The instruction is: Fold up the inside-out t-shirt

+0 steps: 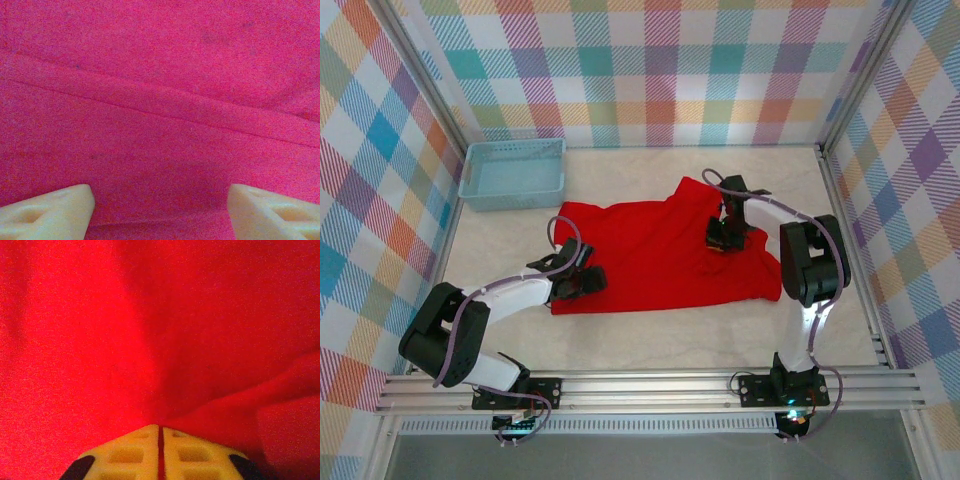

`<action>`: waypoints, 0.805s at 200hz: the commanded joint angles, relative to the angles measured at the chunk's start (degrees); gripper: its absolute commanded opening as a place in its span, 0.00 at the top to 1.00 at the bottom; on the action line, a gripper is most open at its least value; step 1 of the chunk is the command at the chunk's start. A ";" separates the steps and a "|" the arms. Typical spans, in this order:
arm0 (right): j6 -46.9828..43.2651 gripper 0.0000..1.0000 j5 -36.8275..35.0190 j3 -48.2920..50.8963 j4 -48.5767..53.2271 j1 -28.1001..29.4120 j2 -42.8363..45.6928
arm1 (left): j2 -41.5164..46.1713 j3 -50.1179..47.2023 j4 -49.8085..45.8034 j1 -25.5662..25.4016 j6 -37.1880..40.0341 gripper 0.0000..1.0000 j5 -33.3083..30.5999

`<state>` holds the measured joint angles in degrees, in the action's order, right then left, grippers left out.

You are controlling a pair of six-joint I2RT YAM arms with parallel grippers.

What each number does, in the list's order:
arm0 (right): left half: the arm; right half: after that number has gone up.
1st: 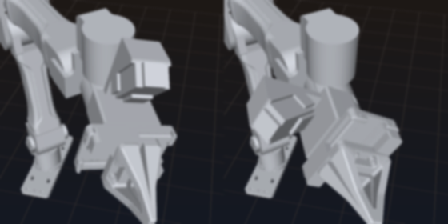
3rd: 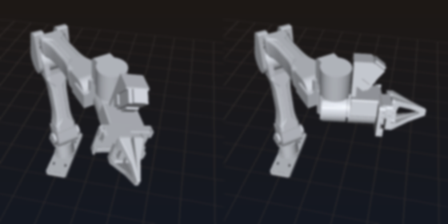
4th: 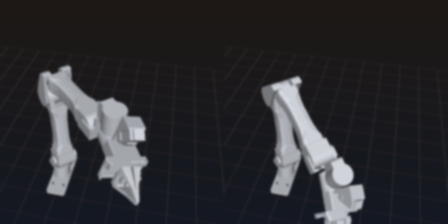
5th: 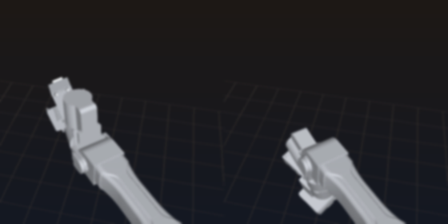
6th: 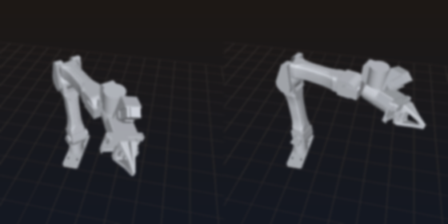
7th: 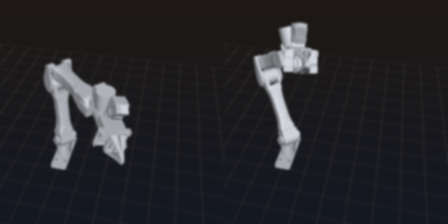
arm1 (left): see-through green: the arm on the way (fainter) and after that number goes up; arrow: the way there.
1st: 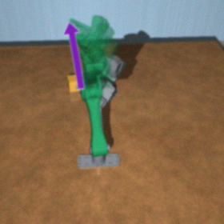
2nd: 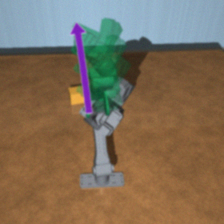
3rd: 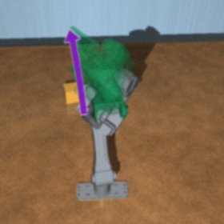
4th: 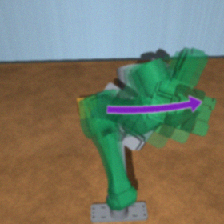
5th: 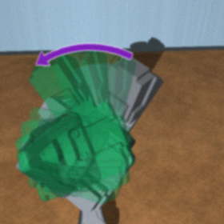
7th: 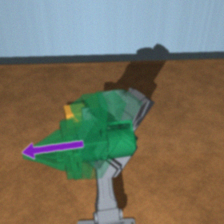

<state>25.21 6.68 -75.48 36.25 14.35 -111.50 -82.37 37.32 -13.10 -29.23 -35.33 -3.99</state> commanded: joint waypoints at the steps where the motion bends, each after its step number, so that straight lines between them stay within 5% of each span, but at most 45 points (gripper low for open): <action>1: -0.75 0.96 -1.49 -2.16 1.79 0.39 1.31 | -1.35 -2.43 -5.78 -0.12 -1.09 0.27 -0.10; 70: -3.78 1.00 -5.60 -5.67 3.97 0.33 4.70 | -1.15 -3.78 -5.71 -0.10 -0.88 0.28 -0.63; 120: -7.06 1.00 -7.78 -14.11 7.59 0.49 -1.66 | -0.69 -4.25 -5.47 -0.13 -1.13 0.28 -0.31; 161: -9.19 0.64 -8.96 -18.01 10.45 1.43 -3.72 | -0.50 -4.34 -5.67 -0.12 -1.03 0.28 -0.31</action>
<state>18.13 -0.54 -91.66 42.74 14.90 -114.54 -81.67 36.10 -11.79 -29.23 -35.31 -4.16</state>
